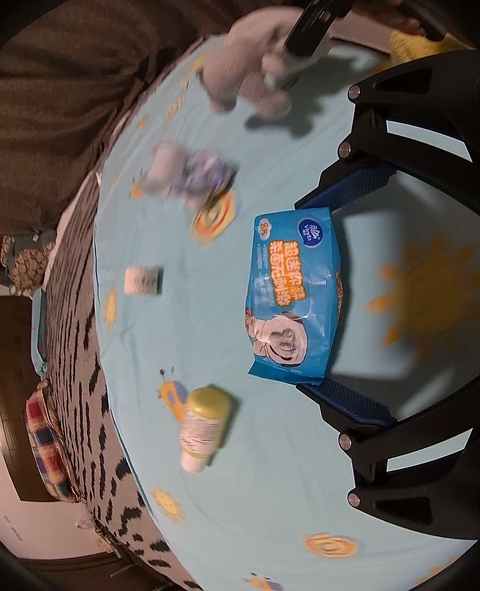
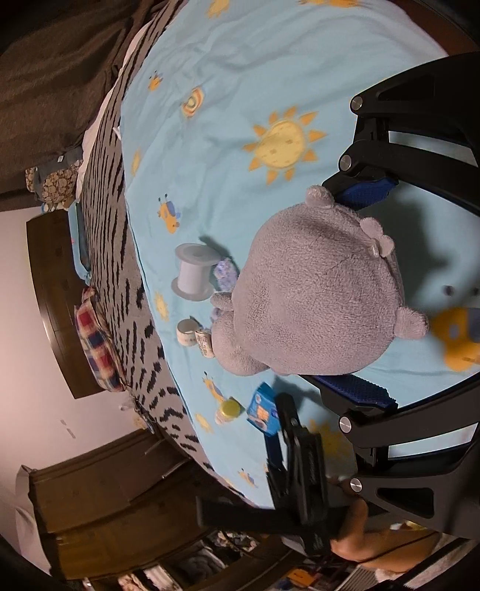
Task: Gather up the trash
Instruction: 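Lower the plush and wipes packet below the bed edge over the floor bin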
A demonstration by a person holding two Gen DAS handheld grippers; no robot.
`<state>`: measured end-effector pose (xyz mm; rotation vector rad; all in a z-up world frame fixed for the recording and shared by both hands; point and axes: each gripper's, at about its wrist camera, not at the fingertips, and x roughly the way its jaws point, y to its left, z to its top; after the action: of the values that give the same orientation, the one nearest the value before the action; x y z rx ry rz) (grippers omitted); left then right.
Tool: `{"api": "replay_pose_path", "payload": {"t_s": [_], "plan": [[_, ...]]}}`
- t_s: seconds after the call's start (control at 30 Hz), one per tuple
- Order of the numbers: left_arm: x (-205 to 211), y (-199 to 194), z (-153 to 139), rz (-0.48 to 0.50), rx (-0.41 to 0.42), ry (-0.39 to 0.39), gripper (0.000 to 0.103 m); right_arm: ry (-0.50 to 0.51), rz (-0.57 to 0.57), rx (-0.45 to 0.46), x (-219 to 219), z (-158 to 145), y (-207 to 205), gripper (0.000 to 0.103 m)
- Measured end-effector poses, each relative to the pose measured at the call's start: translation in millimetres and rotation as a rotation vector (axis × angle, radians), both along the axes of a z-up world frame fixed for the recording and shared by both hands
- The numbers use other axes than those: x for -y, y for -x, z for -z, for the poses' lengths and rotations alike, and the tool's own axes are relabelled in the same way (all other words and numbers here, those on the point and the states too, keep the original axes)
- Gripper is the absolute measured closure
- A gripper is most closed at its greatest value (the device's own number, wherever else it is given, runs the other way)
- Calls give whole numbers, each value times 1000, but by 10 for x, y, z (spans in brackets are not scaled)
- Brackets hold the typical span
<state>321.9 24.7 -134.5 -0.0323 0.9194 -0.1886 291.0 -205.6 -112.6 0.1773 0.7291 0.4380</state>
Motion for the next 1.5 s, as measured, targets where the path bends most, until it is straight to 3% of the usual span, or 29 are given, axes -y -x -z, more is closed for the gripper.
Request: {"api": "replay_pose_path", "payload": {"t_s": [0.47,0.77,1.07,1.5], "plan": [[363,1692,-223,64,83,58,20,52,32,52,199,-38,1192,26],[678,2478,22,134,88,30,20,69,66,-4,396,309,1847,26],[760,2779,634,147,-21,50,20,88,86,-104,401,790,2124,26],[841,2685,1465,132,-178,62,20,115,89,-334,261,1696,2010,26]]}}
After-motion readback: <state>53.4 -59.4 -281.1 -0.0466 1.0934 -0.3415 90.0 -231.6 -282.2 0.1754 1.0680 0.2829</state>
